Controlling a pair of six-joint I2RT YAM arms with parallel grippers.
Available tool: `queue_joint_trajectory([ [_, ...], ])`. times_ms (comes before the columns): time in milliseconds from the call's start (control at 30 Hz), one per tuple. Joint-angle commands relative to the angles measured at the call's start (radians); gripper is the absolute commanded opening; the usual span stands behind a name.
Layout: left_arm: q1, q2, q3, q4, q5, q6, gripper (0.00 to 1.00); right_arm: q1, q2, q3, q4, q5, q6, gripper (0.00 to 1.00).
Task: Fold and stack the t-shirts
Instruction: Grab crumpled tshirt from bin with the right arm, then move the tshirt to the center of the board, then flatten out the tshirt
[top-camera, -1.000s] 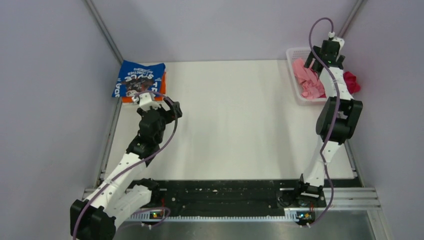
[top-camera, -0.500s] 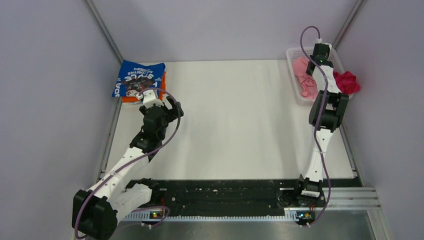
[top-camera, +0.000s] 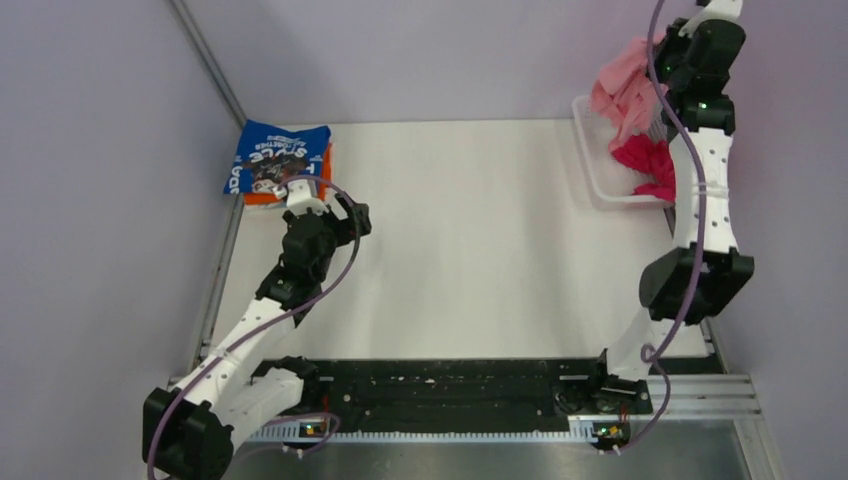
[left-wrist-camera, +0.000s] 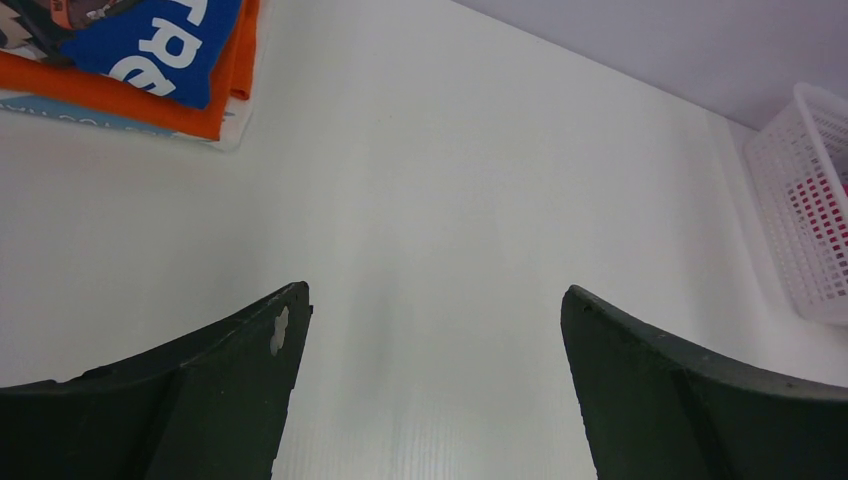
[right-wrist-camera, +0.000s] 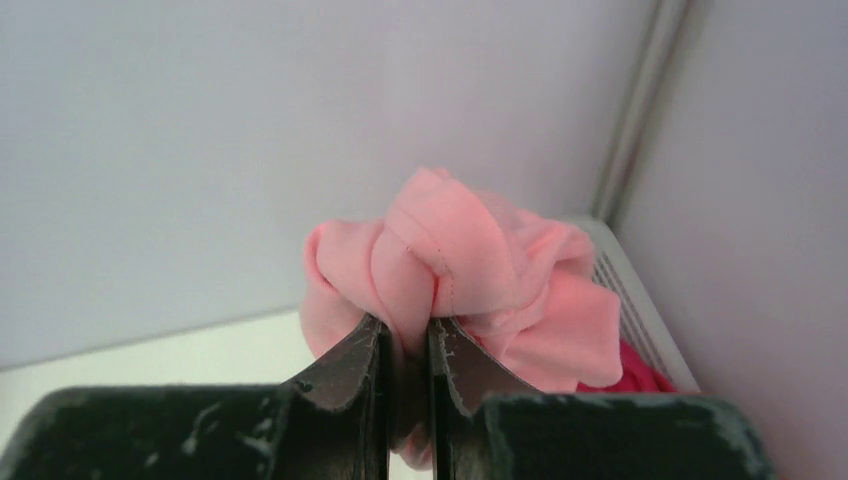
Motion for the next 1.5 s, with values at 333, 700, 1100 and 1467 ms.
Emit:
queue_joint_trajectory([
  [333,0.001,-0.208,0.056,-0.133,0.122,-0.099,0.99,0.326,-0.473,-0.275,0.264,-0.523,0.297,0.0],
  [700,0.001,-0.277,0.051,-0.174,0.164,-0.142,0.99,0.395,-0.622,-0.811,0.224,-0.297,0.34,0.29],
  [1100,0.002,0.145,0.118,-0.131,0.298,-0.127,0.99,0.389,-0.696,-1.111,0.075,0.131,0.455,0.99],
  [1467,0.002,0.712,0.436,-0.144,0.525,-0.106,0.93,0.397,-0.872,-1.403,0.153,0.02,0.478,0.99],
])
